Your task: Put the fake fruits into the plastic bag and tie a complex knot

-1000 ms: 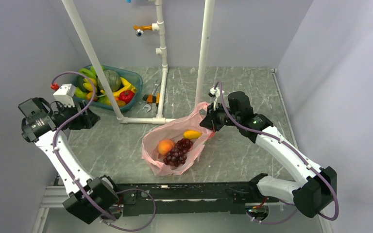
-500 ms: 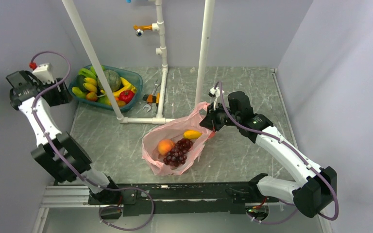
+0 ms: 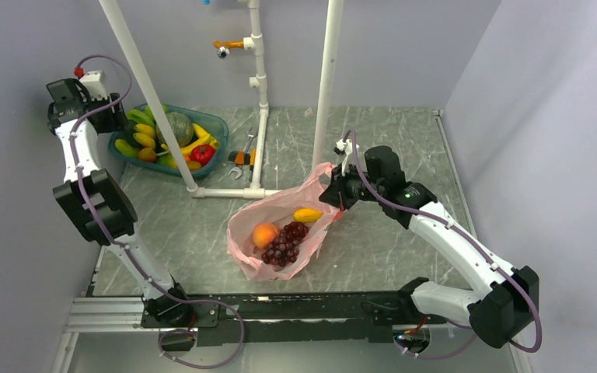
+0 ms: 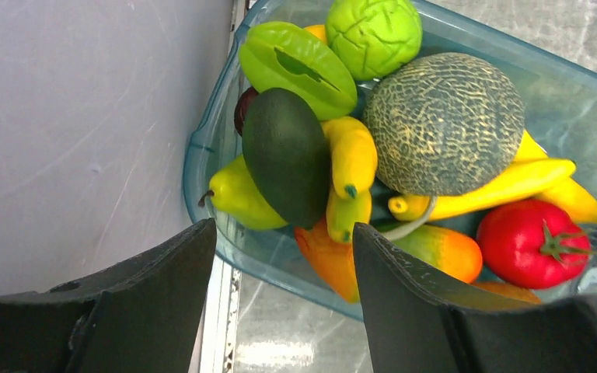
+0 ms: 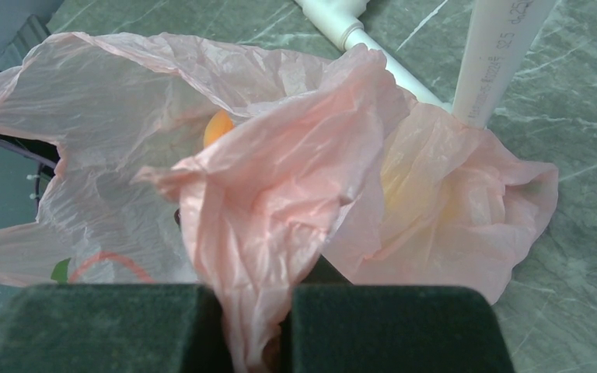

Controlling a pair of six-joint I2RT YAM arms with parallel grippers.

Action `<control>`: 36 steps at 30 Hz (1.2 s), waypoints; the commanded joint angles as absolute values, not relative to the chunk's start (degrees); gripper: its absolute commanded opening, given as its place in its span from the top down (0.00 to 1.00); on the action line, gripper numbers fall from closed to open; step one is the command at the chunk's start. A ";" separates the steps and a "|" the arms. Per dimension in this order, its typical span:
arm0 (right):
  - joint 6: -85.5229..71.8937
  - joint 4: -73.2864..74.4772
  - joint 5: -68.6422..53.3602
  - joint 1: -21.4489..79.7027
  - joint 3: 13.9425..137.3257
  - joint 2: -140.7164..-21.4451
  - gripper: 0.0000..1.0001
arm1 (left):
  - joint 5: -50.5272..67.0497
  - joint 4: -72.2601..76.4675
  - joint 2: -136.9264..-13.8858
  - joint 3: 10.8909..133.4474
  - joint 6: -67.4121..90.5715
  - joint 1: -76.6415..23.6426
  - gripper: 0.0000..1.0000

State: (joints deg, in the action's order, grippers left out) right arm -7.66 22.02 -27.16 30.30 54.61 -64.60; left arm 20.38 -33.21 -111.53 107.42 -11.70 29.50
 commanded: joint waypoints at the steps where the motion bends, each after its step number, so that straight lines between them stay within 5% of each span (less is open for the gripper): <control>1: -8.11 19.59 -27.33 30.13 56.06 -64.58 1.00 | 17.07 -30.11 -115.56 112.84 -10.15 28.51 0.29; 27: -4.92 24.44 -27.28 29.84 57.94 -64.98 1.00 | 14.19 -26.97 -130.72 118.24 -6.62 26.35 0.14; 30: -4.42 25.50 -27.38 29.84 58.53 -65.18 1.00 | 15.19 -27.00 -131.34 118.63 -5.76 26.36 0.21; 36: -4.26 25.47 -27.78 29.75 58.07 -64.61 1.00 | 16.02 -24.40 -125.35 114.84 -3.95 26.35 0.54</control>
State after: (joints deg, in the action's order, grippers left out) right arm -5.08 25.74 -27.16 30.02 55.99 -65.19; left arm 16.10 -27.20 -130.13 116.64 -5.43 26.02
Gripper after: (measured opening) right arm 0.009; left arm 0.559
